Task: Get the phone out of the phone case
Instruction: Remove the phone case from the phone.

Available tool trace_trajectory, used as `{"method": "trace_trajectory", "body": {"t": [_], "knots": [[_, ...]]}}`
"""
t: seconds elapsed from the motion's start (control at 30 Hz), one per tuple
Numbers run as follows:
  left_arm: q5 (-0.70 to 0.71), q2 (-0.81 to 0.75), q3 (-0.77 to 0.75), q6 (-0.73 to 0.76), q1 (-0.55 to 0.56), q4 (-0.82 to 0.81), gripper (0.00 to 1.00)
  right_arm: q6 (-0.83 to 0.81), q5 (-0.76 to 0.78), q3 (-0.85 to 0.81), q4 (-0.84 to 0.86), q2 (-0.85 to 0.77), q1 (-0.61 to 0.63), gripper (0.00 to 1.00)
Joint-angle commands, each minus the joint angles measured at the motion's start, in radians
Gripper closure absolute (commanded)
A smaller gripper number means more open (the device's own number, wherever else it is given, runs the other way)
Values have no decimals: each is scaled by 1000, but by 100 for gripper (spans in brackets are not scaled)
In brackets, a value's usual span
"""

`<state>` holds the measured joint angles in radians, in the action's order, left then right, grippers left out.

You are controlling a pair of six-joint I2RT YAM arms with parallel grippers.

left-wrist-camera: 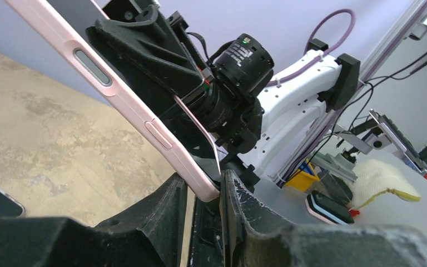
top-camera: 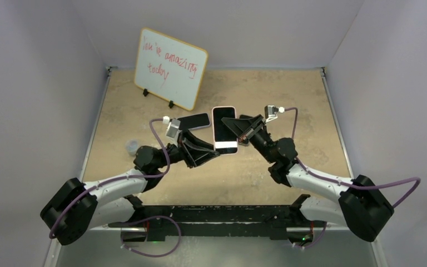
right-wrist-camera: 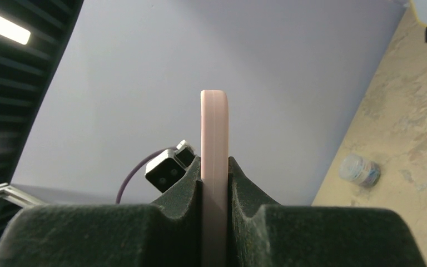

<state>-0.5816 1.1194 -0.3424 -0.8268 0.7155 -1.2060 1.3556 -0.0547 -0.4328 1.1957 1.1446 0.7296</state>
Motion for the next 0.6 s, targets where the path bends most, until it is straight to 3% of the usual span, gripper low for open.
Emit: {"method": "trace_trajectory", "body": {"t": [0.0,0.2,0.43,0.57], "knots": [[-9,-21,15,69,-7,-149,90,100,-109,-9,118,16,15,100],[-35,-75,13,175,-6,-170,100,150,-155,-25,158,64,12,100],[-33,-100,-53,403,-7,-22,100,265,-222,-63,294,149,12,100],[44,-108,-115,544,-7,168,100,301,-244,-74,330,176,13,100]]}}
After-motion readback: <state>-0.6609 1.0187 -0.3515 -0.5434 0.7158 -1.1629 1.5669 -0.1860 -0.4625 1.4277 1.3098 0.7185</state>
